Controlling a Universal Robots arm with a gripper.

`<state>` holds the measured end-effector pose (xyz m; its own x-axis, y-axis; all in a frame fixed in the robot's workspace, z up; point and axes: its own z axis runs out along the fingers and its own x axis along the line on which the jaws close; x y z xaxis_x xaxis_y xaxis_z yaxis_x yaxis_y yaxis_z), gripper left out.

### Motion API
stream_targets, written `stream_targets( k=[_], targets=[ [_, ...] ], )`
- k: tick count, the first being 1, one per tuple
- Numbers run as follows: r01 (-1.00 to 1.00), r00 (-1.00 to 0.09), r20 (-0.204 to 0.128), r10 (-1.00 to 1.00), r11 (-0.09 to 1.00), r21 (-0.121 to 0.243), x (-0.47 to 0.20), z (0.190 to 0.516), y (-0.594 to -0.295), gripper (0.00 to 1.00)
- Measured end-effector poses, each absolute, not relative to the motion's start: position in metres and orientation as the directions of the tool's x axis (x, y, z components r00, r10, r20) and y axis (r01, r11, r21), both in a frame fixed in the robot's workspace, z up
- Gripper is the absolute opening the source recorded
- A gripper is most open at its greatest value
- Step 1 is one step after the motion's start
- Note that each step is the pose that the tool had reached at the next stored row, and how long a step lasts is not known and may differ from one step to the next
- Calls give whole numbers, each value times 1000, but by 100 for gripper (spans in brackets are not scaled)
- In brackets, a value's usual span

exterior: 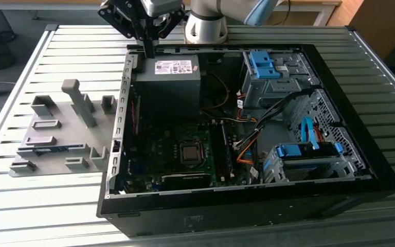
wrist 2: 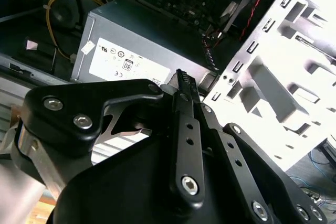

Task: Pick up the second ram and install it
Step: 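Reach for the second ram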

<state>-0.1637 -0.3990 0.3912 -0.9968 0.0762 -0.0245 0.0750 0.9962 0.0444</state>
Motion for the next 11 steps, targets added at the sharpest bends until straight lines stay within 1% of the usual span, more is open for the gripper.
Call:
stream_targets(
  k=[11],
  targets=[
    [75,-997,-24,76,996,44,-172,391,-399,11]
  ],
)
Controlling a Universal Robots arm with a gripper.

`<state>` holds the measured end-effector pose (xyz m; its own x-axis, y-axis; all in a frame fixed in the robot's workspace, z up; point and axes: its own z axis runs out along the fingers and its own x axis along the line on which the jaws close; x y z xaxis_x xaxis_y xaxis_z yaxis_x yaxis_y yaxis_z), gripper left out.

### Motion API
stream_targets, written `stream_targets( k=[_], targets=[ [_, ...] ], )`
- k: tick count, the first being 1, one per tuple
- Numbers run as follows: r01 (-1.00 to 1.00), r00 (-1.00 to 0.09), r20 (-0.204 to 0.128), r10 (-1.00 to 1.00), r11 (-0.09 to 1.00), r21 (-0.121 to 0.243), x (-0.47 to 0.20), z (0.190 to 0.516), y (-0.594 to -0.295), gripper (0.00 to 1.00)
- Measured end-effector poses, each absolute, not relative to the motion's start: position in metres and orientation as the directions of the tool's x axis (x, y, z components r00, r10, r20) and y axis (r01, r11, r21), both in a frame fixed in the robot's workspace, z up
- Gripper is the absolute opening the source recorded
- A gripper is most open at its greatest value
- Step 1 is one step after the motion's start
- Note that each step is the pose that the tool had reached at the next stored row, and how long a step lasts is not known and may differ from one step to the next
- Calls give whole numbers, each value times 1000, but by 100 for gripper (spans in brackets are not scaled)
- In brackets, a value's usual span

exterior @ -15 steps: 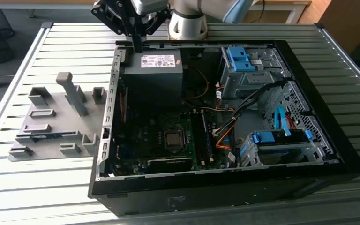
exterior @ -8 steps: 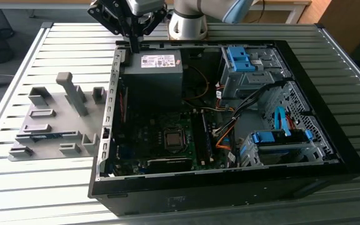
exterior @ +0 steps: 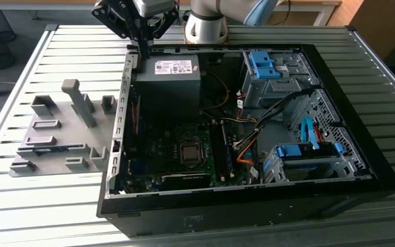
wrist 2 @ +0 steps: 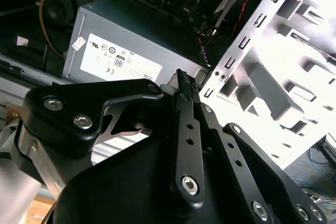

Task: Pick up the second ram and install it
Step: 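Reach for the second ram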

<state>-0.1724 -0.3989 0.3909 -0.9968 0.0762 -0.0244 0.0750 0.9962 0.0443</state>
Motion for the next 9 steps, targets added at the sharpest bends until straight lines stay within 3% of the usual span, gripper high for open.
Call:
stream_targets(
  k=[9],
  targets=[
    [75,-997,-24,76,996,44,-180,391,-399,11]
  ],
)
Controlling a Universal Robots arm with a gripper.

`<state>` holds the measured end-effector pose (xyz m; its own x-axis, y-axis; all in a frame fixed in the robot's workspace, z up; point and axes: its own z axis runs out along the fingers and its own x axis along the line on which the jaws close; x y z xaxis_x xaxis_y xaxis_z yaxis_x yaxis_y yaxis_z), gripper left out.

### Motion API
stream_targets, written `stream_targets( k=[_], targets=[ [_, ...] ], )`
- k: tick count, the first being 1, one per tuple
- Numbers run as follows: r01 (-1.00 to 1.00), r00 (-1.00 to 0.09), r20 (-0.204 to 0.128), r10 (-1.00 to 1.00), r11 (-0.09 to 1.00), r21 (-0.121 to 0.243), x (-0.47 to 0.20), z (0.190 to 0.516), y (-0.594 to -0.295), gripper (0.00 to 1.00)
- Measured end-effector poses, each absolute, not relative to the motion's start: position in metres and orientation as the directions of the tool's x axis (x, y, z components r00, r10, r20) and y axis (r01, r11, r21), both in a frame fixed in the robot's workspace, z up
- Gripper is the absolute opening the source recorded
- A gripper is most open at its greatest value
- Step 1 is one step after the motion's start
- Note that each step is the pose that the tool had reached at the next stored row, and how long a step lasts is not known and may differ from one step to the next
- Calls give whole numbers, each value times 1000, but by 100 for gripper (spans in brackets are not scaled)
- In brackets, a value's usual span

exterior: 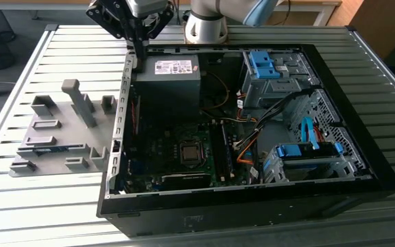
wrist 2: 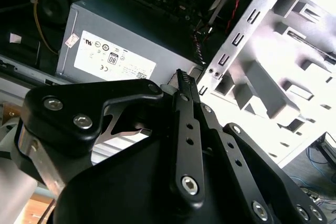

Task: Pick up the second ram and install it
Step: 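Reach for the second ram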

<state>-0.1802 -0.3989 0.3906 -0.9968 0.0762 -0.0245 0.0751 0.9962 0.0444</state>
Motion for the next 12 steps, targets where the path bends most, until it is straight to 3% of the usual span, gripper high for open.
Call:
stream_targets(
  k=[12],
  targets=[
    [75,-997,-24,76,996,44,-193,390,-399,11]
  ],
)
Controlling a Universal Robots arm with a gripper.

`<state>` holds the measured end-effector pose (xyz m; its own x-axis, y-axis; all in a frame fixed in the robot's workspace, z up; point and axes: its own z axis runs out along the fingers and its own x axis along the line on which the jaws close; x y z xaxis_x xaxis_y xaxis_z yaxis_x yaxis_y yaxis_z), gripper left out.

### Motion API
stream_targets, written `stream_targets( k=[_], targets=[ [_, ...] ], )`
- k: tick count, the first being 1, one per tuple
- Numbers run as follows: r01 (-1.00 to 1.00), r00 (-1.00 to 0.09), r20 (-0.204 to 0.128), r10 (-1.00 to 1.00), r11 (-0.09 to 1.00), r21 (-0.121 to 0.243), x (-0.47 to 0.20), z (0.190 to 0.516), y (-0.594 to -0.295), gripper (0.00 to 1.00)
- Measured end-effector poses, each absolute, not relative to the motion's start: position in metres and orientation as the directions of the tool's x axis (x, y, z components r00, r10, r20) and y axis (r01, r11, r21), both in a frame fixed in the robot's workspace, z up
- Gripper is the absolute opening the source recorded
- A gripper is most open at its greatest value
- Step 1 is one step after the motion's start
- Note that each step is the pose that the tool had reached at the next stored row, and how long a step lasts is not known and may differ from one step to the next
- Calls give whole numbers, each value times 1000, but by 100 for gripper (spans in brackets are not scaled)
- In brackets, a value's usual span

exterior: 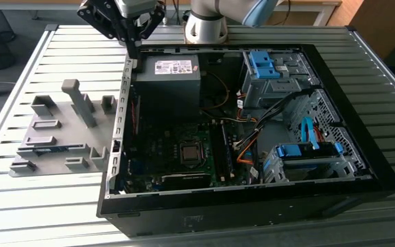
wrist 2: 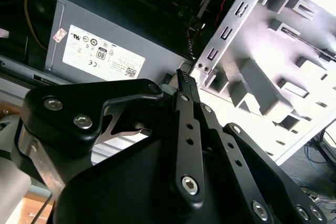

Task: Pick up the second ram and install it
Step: 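Reach for the second ram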

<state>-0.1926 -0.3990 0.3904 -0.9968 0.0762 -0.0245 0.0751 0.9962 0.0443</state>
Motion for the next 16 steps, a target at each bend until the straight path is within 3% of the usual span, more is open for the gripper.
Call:
stream_targets(
  k=[16],
  targets=[
    [75,-997,-24,76,996,44,-213,390,-399,11]
  ],
)
